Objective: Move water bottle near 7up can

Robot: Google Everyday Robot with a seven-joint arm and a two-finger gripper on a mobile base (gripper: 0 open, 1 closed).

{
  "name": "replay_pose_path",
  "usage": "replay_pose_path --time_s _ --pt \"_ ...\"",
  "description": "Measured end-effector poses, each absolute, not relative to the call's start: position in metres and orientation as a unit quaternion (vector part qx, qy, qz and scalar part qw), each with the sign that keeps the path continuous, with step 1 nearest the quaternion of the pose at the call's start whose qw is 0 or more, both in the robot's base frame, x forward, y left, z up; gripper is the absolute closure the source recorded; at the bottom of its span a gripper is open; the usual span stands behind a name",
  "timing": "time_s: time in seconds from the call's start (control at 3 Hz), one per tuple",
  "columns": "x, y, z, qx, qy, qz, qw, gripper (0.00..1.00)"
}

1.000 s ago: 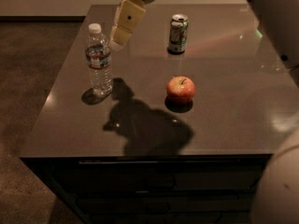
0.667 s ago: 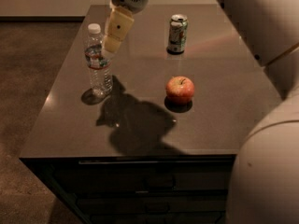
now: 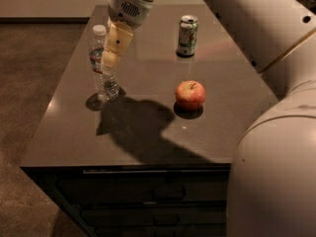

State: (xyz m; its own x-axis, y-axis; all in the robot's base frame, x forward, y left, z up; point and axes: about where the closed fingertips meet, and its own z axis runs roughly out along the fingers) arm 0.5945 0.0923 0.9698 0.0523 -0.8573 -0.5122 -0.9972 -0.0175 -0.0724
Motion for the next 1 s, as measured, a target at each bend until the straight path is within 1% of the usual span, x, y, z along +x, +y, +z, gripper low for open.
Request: replay_pose_path --time_s 0.33,0.67,1.0 --pt "0.5903 0.1087 0.9720 -0.697 0.657 0.190 0.216 0.03" --pt "0.5916 0.1176 0.9714 -0.695 0.656 0.194 0.219 0.21" --pt "0.5956 0.1124 0.9700 -0.690 0.662 0.190 0.224 0.43"
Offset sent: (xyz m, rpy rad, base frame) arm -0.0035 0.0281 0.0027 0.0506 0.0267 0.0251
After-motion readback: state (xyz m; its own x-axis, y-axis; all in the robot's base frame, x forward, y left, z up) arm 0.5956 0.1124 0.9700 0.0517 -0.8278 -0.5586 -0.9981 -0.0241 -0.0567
